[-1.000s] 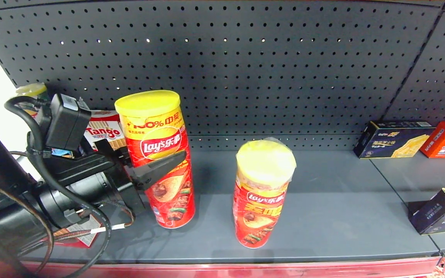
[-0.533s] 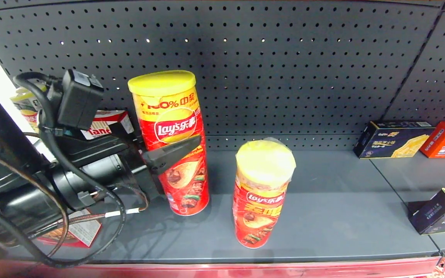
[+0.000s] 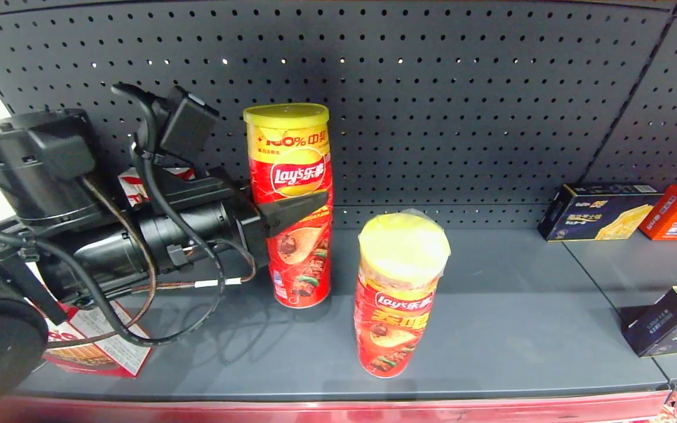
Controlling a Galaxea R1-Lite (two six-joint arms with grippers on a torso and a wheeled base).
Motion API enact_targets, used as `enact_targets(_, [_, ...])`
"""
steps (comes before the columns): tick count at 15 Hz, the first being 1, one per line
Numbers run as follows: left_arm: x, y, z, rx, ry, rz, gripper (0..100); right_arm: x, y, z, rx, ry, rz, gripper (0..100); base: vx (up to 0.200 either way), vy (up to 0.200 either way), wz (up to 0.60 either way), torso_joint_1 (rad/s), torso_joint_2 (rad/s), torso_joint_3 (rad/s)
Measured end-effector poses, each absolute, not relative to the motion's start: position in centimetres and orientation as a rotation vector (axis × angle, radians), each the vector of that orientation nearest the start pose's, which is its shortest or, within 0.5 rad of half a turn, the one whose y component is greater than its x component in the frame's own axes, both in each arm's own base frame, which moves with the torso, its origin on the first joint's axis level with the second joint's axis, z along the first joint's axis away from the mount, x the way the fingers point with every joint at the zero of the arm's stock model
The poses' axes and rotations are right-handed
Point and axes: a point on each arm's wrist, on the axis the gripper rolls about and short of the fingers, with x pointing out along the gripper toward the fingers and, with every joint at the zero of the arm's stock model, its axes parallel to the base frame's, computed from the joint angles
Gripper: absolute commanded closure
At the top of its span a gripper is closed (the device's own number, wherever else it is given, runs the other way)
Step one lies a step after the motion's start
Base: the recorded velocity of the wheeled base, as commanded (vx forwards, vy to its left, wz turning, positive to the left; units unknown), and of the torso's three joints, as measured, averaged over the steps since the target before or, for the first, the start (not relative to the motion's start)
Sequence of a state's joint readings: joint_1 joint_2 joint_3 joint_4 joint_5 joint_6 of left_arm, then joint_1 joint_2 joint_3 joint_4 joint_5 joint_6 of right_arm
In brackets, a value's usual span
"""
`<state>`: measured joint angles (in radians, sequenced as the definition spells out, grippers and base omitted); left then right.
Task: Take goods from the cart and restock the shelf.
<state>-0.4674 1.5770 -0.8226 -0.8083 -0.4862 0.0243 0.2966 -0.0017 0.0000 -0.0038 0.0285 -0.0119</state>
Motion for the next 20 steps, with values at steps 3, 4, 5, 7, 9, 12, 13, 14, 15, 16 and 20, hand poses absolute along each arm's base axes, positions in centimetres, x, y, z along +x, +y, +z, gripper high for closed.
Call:
enact_targets(3, [26.3, -14.2, 24.2, 0.023, -0.034, -0.99, 100, -2.2, -0.6, 7.6, -0.011, -0.008, 0.325, 0, 0.0, 0.0, 0.0, 0.0, 0.0, 0.0])
enact_targets(4, [27.1, -14.5, 24.2, 0.024, -0.02, -0.995, 100, -2.2, -0.6, 7.6, -0.011, -0.008, 0.325, 0, 0.0, 0.0, 0.0, 0.0, 0.0, 0.0])
enact_targets(5, [27.6, -14.7, 24.1, 0.024, -0.011, -0.996, 100, -2.2, -0.6, 7.6, -0.011, -0.008, 0.325, 0, 0.0, 0.0, 0.0, 0.0, 0.0, 0.0])
enact_targets(7, [29.4, -15.5, 24.6, 0.027, -0.04, -0.998, 100, -2.2, -0.6, 7.6, -0.011, -0.008, 0.325, 0, 0.0, 0.0, 0.0, 0.0, 0.0, 0.0])
enact_targets(9, [30.9, -16.5, 24.6, 0.029, -0.051, -1.009, 100, -2.2, -0.6, 7.6, -0.011, -0.007, 0.325, 0, 0.0, 0.0, 0.0, 0.0, 0.0, 0.0])
enact_targets(12, [32.5, -17.3, 23.3, 0.03, -0.029, -1.014, 100, -2.2, -0.6, 7.6, -0.011, -0.007, 0.325, 0, 0.0, 0.0, 0.0, 0.0, 0.0, 0.0])
enact_targets(13, [32.9, -17.6, 23.0, 0.035, -0.033, -1.014, 100, -2.2, -0.6, 7.6, -0.011, -0.007, 0.325, 0, 0.0, 0.0, 0.0, 0.0, 0.0, 0.0])
enact_targets(14, [33.4, -17.8, 22.8, 0.041, -0.052, -1.013, 100, -2.2, -0.6, 7.6, -0.011, -0.007, 0.325, 0, 0.0, 0.0, 0.0, 0.0, 0.0, 0.0])
enact_targets(15, [33.7, -18.0, 22.6, 0.045, -0.065, -1.01, 100, -2.2, -0.6, 7.6, -0.011, -0.008, 0.325, 0, 0.0, 0.0, 0.0, 0.0, 0.0, 0.0])
enact_targets(16, [34.0, -18.1, 22.3, 0.046, -0.064, -1.01, 100, -2.2, -0.6, 7.6, -0.011, -0.007, 0.325, 0, 0.0, 0.0, 0.0, 0.0, 0.0, 0.0])
enact_targets(20, [35.9, -19.0, 22.0, 0.051, -0.113, -1.002, 100, -2.2, -0.6, 7.6, -0.011, -0.007, 0.325, 0, 0.0, 0.0, 0.0, 0.0, 0.0, 0.0])
